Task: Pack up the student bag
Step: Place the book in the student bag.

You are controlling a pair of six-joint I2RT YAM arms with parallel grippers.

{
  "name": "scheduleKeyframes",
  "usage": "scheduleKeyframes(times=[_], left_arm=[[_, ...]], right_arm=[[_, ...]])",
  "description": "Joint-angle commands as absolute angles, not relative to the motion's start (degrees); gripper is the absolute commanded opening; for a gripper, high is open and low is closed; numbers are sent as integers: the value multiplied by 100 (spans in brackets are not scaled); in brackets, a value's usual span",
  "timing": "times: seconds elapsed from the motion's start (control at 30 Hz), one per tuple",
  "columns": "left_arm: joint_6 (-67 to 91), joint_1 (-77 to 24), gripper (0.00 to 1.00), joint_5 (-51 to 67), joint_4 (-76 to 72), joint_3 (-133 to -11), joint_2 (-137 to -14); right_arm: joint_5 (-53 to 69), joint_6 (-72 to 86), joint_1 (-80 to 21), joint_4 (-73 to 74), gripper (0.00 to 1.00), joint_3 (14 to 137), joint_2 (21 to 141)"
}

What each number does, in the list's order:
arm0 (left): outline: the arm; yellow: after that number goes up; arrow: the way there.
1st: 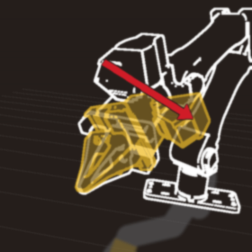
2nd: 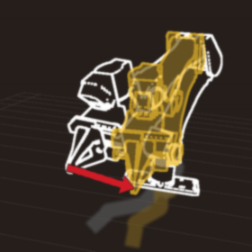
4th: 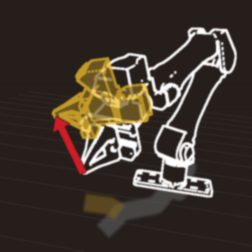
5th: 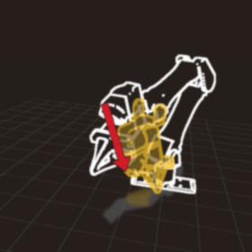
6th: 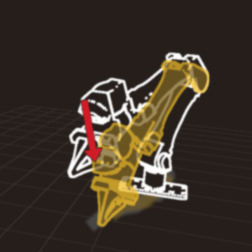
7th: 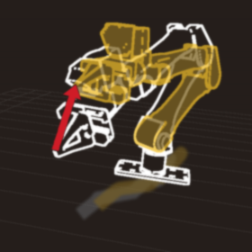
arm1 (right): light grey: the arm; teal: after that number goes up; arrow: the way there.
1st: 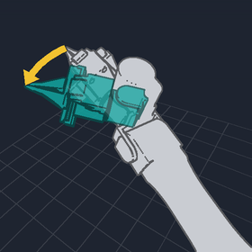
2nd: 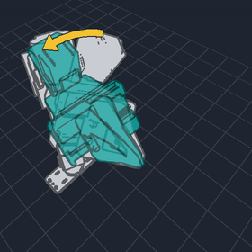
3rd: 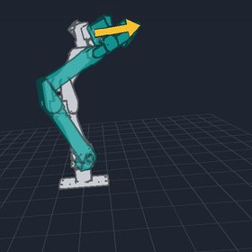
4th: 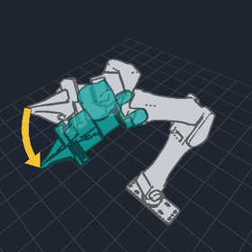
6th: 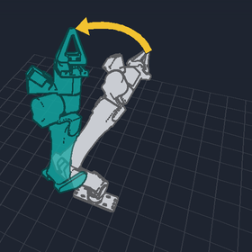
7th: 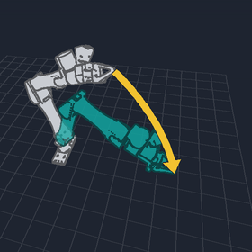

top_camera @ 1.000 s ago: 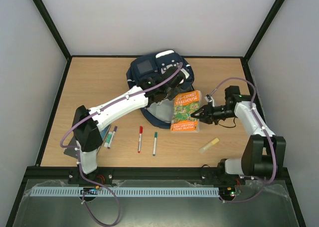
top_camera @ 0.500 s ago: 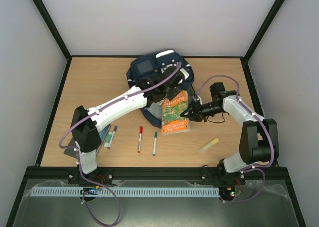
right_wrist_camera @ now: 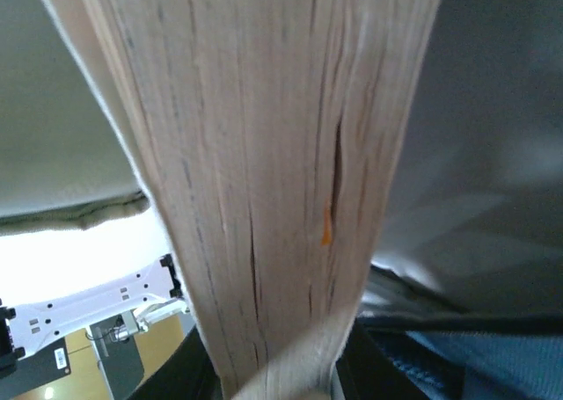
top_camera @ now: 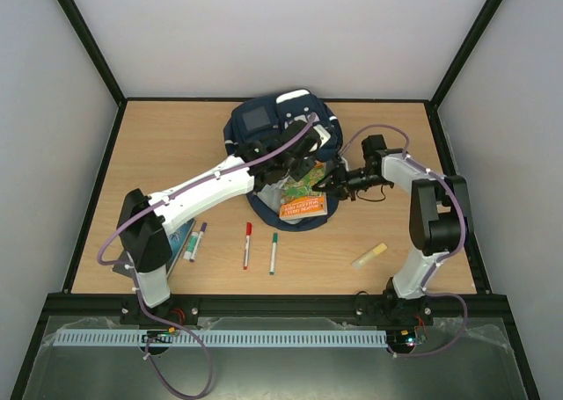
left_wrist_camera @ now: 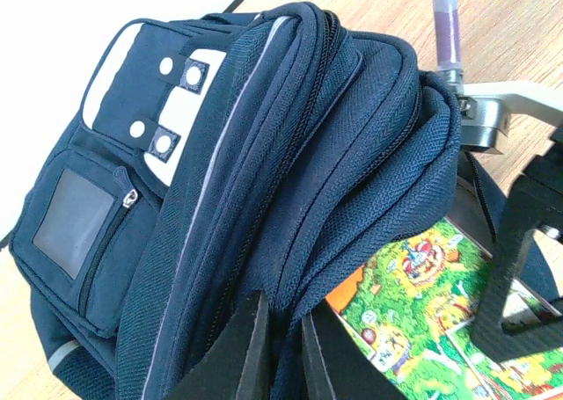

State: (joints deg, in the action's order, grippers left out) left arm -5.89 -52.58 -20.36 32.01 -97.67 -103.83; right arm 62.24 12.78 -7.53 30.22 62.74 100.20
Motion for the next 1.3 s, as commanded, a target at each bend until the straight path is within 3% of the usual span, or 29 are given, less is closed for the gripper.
scheduleKeyframes(times=[0.0,0.33,0.53,0.8,1.27], left_arm=[[-558,-5273,2,-2022,2425,-9831,-9942],[-537,-5273,2,-2043,2383,-9763,-9937],[-529,-5269,2,-2130,2341,-9614,-9917],[-478,-5228,2,-2066,2233,-9474,-9847],[-100,-5045,2,-1616,2038,-9143,-9631]], right_arm=[[6395,1285,-800,2881,1,6596,10323],[6044,1153,-817,3091,5,6929,10982],[5614,1038,-844,3217,35,6966,10857],[4474,622,-844,3445,57,6657,9999],[3316,-1287,-911,3422,58,5377,7964]])
